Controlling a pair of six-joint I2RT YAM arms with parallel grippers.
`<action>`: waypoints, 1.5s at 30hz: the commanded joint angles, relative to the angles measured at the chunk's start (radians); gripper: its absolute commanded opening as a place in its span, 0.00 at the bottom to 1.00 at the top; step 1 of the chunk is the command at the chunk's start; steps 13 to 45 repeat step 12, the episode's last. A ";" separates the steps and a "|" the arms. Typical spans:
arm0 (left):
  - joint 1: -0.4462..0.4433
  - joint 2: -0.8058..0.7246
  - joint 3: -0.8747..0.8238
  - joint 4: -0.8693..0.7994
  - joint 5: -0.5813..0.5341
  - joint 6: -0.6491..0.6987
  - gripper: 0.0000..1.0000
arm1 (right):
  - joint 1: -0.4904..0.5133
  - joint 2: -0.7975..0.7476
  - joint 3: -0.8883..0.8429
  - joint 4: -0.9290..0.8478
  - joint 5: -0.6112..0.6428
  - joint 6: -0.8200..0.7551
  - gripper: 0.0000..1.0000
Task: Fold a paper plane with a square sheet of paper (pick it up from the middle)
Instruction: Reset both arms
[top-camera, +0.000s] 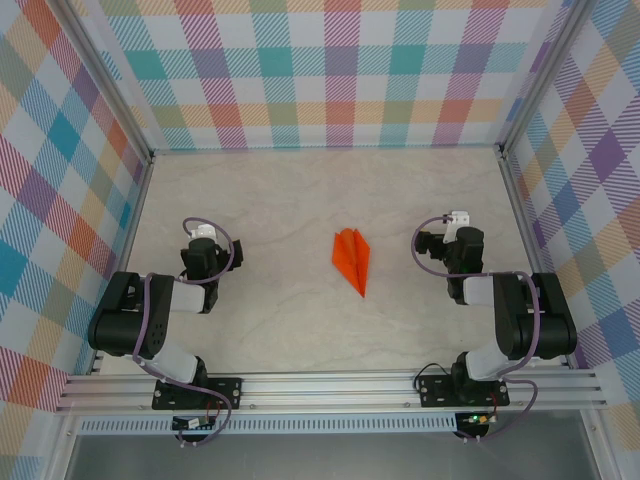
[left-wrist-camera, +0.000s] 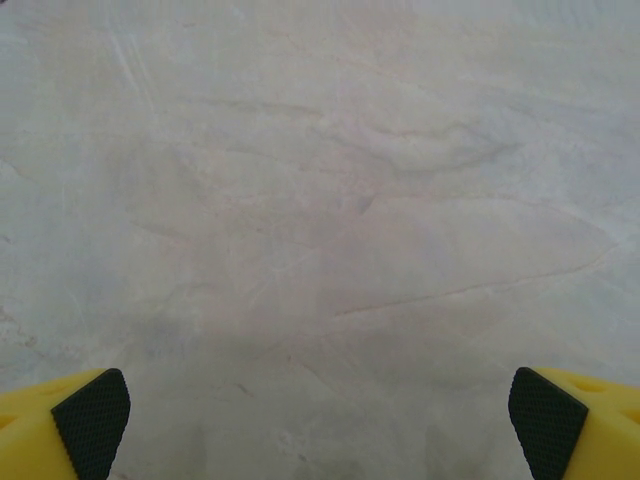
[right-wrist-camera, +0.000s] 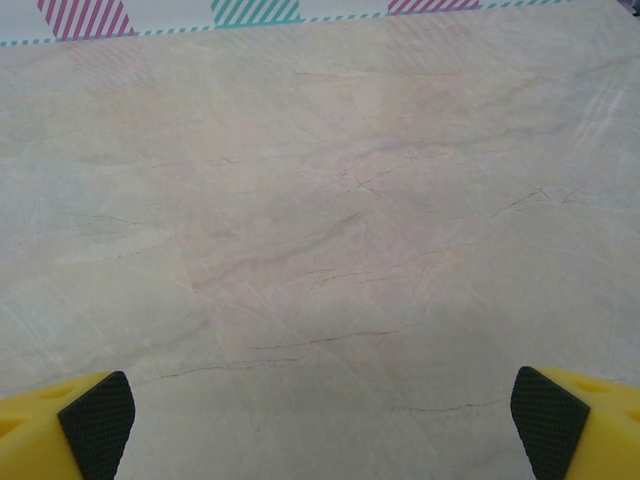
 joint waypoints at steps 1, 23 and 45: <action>0.008 -0.003 0.017 0.077 0.014 -0.002 1.00 | -0.001 -0.001 0.003 0.035 -0.023 0.002 1.00; -0.001 -0.002 0.021 0.073 0.008 0.008 1.00 | -0.001 0.001 0.005 0.033 -0.025 0.001 1.00; -0.001 -0.002 0.021 0.073 0.008 0.008 1.00 | -0.001 0.001 0.005 0.033 -0.025 0.001 1.00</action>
